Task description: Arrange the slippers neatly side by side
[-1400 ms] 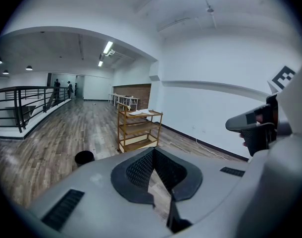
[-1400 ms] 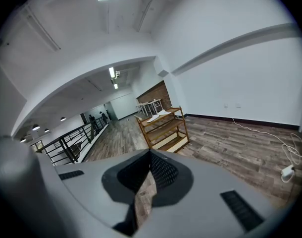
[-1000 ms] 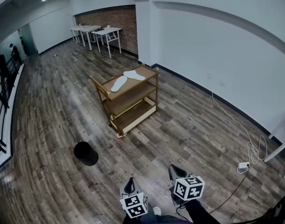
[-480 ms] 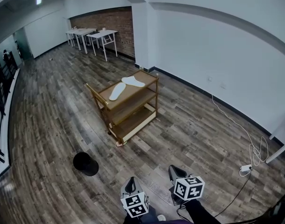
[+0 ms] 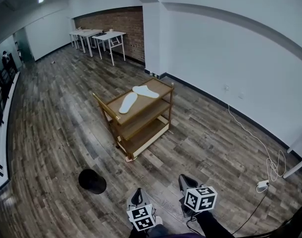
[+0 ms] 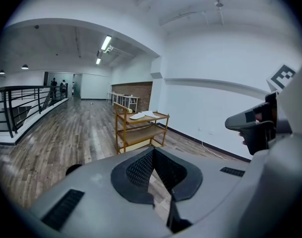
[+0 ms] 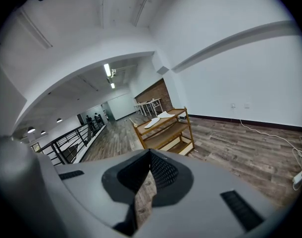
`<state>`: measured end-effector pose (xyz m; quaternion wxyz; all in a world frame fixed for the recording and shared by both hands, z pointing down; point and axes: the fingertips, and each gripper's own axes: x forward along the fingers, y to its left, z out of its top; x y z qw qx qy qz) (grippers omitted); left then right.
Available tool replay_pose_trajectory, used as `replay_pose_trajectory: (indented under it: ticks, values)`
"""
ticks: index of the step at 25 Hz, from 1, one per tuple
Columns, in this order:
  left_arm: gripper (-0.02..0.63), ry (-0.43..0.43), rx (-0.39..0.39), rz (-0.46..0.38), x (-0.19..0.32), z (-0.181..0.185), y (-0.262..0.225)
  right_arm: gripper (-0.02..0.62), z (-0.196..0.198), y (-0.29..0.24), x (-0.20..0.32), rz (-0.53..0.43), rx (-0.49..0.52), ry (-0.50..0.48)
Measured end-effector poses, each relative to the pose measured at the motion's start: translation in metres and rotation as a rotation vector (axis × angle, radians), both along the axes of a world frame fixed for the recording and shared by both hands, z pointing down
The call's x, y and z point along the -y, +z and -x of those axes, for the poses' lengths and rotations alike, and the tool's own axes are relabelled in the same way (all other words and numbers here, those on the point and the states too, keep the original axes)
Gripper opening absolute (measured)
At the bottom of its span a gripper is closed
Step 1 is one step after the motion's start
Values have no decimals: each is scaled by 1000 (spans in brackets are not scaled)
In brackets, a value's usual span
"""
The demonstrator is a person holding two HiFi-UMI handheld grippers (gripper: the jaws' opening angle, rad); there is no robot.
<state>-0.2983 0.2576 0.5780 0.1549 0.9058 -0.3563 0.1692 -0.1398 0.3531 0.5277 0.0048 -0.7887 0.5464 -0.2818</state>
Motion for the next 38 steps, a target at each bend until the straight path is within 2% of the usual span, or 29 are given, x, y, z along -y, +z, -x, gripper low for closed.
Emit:
replay_pose_trajectory:
  ticks: [7, 20, 38]
  values:
    - [2, 1, 0, 6, 27, 1, 4, -2, -2, 2, 23, 12, -13, 12]
    - [2, 2, 4, 27, 45, -31, 13, -2, -29, 15, 46, 38, -1, 2]
    - [2, -52, 9, 4, 128, -158, -3, -2, -157, 7, 141, 26, 12, -70]
